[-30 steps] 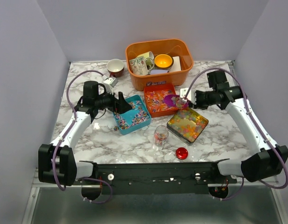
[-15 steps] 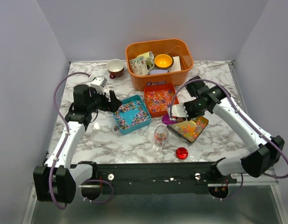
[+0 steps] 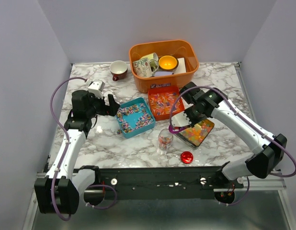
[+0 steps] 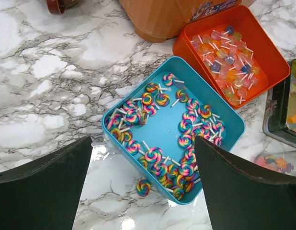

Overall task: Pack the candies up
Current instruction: Place the fake candies in the packing bottle.

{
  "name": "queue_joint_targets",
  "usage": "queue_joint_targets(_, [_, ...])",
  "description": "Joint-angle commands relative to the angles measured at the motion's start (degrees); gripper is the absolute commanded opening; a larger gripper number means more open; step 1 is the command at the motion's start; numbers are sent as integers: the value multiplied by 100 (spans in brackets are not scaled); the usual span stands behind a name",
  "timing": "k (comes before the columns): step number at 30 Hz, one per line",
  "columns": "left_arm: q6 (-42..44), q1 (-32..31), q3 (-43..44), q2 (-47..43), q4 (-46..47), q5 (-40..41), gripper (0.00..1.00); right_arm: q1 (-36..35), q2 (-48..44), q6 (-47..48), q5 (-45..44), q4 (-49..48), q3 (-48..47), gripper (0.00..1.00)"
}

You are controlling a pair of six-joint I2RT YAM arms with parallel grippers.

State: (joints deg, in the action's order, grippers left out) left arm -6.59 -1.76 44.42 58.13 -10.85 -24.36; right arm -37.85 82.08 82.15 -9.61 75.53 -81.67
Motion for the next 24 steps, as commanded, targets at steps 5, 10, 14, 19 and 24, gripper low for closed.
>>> queue_joint_targets(5, [9, 62, -241, -346, 223, 177, 99, -478, 238, -94, -796, 577, -385, 1])
queue_joint_targets(10, [-62, 62, -285, -451, 382, 177, 99, -636, 247, -6, -1166, 647, -420, 1])
queue_joint_targets(14, [-53, 62, -303, -452, 496, 204, 99, -785, 238, 73, -1412, 726, -464, 1])
queue_joint_targets(19, [-106, 70, -311, -469, 567, 203, 99, -1067, 361, -67, -1658, 937, -587, 1])
queue_joint_targets(24, [-123, 70, -390, -513, 680, 203, 99, -1321, 484, -278, -1877, 1139, -640, 1])
